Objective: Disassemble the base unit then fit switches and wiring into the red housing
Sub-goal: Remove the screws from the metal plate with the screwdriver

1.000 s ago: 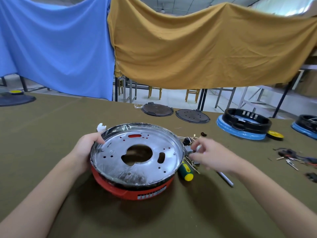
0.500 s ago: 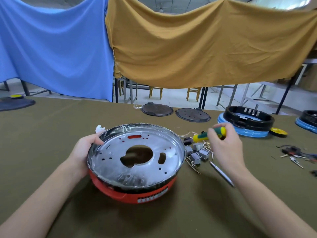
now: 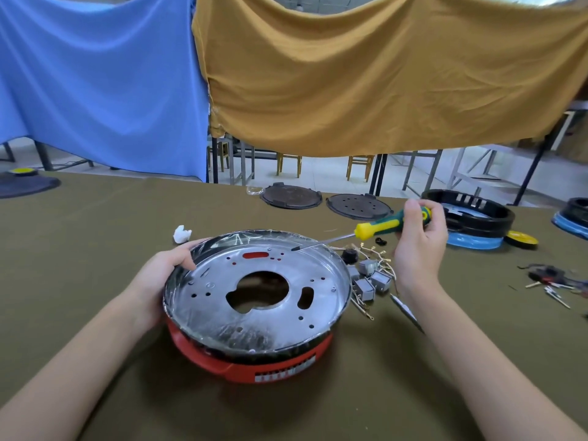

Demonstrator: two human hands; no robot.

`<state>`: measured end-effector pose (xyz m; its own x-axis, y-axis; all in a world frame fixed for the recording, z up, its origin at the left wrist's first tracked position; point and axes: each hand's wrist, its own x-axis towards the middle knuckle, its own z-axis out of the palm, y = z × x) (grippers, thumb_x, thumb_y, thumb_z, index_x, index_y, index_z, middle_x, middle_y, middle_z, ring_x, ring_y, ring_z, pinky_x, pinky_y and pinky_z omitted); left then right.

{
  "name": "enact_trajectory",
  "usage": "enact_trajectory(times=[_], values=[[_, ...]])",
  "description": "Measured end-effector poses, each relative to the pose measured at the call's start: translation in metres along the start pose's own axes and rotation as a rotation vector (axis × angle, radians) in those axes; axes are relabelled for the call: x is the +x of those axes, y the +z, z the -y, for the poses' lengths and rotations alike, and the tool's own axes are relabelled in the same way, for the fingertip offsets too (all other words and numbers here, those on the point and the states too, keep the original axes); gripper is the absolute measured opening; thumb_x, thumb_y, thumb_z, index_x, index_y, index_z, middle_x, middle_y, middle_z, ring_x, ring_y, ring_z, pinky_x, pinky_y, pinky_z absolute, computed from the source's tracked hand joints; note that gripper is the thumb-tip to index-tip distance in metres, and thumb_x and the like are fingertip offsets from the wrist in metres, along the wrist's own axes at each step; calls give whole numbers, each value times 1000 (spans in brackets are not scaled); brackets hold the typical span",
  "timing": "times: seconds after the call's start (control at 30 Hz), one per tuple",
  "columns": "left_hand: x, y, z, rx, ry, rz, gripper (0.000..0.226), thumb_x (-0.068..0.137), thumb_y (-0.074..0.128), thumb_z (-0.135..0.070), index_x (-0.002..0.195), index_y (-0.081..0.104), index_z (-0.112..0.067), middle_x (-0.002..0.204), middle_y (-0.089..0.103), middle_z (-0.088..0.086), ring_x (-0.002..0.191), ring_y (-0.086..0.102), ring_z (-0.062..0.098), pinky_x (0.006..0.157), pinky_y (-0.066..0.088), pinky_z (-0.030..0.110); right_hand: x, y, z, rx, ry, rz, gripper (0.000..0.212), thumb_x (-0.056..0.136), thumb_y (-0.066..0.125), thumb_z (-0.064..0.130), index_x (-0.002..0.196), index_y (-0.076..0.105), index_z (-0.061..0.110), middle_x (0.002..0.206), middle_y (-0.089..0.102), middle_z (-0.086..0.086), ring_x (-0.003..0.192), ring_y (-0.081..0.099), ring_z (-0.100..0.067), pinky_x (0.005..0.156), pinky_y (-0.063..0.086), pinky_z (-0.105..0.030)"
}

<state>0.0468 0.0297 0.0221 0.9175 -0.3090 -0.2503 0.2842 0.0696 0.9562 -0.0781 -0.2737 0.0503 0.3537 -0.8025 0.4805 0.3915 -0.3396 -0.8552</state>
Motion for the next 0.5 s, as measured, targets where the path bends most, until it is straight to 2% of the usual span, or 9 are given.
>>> enact_trajectory(times=[0.13, 0.3, 0.43, 0.5], values=[[-1, -1, -1, 4, -8, -21, 57, 87, 45, -8, 141, 42, 10, 112, 53, 21, 99, 49, 37, 89, 40, 51, 25, 4, 24, -98, -160, 30, 17, 89, 53, 32, 74, 50, 25, 58, 38, 15, 54, 32, -5, 53, 28, -23], [1, -3, 1, 22, 11, -22, 58, 84, 44, -9, 139, 44, 8, 114, 56, 23, 100, 53, 38, 91, 43, 53, 55, 13, 58, -197, -403, 192, 14, 82, 54, 25, 72, 49, 16, 53, 34, 12, 52, 30, -8, 47, 26, -23], [4, -6, 3, 18, 18, 19, 57, 83, 46, -11, 137, 50, 3, 131, 58, 31, 104, 57, 40, 101, 43, 60, 55, 20, 62, -288, -468, 266, 15, 79, 53, 26, 72, 51, 13, 52, 34, 10, 53, 30, -8, 49, 27, -24], [5, -7, 4, 19, 17, 30, 62, 79, 50, -13, 138, 48, 5, 129, 57, 32, 102, 56, 39, 102, 42, 62, 55, 21, 64, -301, -479, 263, 16, 78, 53, 26, 72, 51, 12, 52, 33, 10, 53, 30, -8, 49, 26, -25]])
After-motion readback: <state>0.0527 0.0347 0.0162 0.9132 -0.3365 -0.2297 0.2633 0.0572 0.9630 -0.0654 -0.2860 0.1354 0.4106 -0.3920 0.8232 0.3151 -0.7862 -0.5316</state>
